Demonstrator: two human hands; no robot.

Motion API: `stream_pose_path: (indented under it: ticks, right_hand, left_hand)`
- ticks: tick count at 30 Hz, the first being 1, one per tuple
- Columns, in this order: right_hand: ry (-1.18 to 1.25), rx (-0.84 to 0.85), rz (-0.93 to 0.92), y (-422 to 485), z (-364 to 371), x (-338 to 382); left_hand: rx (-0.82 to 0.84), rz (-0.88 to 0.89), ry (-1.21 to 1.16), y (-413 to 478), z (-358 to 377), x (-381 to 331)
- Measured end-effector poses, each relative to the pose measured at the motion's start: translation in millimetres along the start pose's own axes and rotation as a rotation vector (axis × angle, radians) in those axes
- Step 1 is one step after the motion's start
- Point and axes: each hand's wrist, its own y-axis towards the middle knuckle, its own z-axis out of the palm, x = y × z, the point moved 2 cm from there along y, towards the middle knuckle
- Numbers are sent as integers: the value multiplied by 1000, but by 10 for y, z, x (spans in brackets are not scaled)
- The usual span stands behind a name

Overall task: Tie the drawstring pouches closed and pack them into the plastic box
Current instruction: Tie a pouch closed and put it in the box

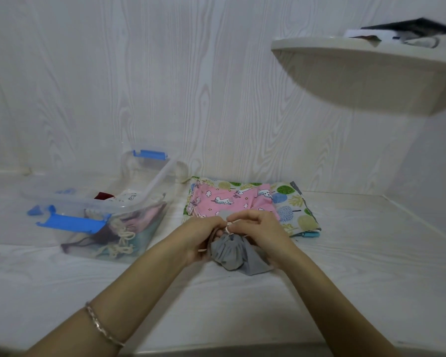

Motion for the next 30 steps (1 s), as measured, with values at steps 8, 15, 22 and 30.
stream_pose_path:
  ticks: [8,15,22,30]
  right_hand:
    - [-731,-30,-434,-67,-19,79]
    - [-767,20,-418,-70,-90,130]
    - [403,214,246,-9,-174,67]
    - [128,-5,-14,-52,-136,36]
  left_hand:
    - [-62,284,481,-1,-42,-124]
    - [-42,340,694,-97,-19,-288]
    - [-262,774,1007,-190,79,-287]
    - [-165,729,745,-153,47,-218]
